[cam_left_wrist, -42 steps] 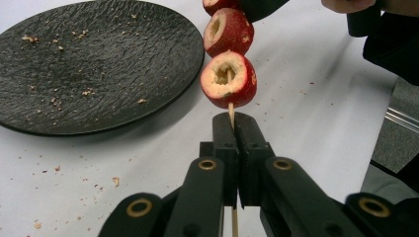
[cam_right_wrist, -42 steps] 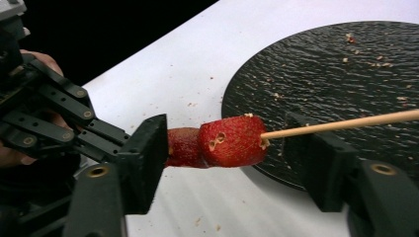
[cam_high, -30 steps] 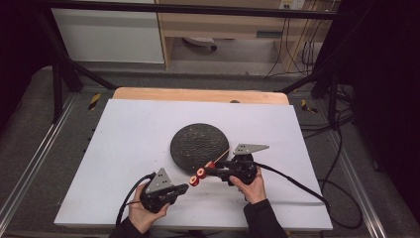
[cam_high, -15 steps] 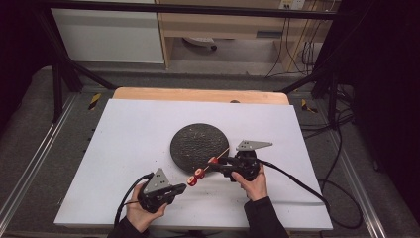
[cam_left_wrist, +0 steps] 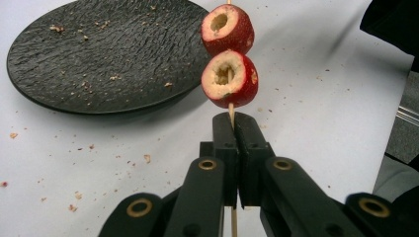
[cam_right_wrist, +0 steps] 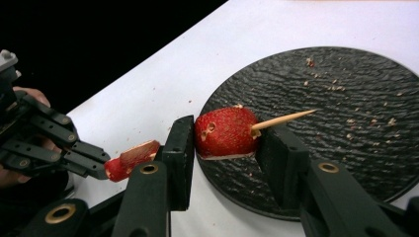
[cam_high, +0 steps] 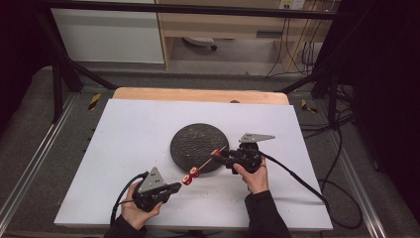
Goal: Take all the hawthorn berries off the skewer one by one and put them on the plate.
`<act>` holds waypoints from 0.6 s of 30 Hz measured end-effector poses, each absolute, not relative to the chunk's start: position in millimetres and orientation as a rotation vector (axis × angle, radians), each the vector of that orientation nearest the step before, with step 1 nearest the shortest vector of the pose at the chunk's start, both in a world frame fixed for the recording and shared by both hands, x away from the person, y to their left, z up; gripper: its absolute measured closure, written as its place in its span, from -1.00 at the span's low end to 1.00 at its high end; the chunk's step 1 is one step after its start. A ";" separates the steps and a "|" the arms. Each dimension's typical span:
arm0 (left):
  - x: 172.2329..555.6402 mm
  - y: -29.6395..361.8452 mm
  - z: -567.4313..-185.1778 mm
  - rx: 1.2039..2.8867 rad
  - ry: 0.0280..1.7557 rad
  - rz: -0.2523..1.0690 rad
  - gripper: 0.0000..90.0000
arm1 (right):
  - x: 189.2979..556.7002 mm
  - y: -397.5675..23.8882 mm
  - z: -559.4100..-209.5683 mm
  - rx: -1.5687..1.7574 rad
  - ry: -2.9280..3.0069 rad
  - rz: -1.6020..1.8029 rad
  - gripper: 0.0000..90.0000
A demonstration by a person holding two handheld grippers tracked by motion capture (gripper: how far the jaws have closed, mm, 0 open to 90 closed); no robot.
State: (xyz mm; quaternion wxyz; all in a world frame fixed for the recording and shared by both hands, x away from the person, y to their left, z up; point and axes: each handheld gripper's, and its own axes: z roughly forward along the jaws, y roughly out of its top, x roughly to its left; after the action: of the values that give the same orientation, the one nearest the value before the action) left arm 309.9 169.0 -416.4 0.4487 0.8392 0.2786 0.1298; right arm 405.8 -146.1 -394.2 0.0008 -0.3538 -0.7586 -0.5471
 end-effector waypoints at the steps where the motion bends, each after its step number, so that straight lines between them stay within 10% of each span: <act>1: 309.7 169.8 -416.3 2.077 0.687 0.324 0.96 | 407.0 -147.0 -393.7 -1.114 -2.385 -1.717 0.34; 18: 311.2 190.9 -419.8 2.074 0.748 0.339 0.96 | 434.3 -163.5 -383.3 -1.277 -2.418 -1.742 0.34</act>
State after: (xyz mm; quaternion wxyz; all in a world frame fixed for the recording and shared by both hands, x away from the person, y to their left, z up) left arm 311.2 190.9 -419.8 0.4400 0.8350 0.3010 0.1366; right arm 434.3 -163.5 -383.3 -0.0502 -0.3933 -0.7449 -0.5366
